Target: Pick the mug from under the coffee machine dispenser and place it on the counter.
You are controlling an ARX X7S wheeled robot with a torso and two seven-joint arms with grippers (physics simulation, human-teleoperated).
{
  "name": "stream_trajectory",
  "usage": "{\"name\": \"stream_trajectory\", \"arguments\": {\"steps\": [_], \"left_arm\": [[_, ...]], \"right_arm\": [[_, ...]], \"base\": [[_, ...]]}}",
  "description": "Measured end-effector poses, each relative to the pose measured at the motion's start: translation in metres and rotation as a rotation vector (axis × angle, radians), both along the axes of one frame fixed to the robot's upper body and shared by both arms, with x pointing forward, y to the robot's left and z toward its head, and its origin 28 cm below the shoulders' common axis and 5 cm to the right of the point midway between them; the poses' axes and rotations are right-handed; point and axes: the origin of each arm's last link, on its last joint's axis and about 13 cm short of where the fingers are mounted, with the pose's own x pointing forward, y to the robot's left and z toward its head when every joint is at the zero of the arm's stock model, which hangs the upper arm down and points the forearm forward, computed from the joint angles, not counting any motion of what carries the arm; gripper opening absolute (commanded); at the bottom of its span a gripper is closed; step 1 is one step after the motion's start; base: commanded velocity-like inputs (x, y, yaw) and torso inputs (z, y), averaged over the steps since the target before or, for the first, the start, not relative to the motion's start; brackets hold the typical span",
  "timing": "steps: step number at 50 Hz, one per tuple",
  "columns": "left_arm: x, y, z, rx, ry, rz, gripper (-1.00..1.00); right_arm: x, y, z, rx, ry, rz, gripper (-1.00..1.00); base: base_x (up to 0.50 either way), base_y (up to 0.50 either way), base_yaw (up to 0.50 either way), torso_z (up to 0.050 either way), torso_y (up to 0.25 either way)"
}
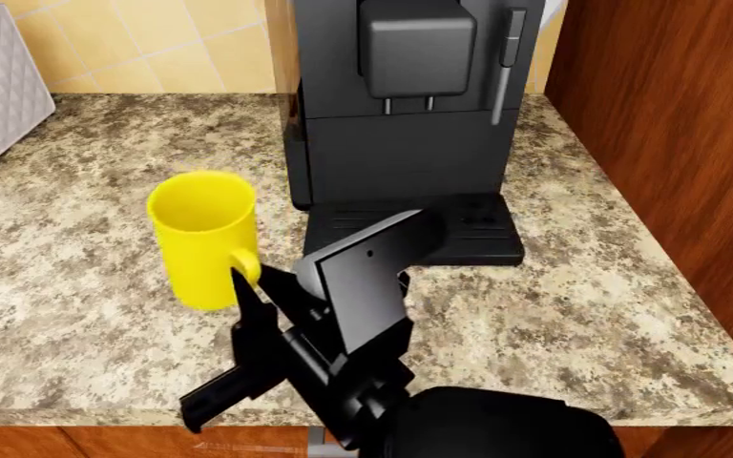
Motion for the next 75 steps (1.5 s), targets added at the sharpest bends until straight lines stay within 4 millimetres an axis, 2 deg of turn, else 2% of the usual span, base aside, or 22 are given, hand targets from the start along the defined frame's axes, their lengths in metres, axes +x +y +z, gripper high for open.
{"name": "stream_trajectory", "arguments": {"steps": [75], "left_arm": [[-0.002, 0.001, 0.0, -0.006, -0.004, 0.005, 1.0]], "right_arm": [[0.018, 0.01, -0.03, 0.026, 0.072, 0.005, -1.0]], "base": [[0.0, 0.0, 0.0, 0.0, 0.0]]}}
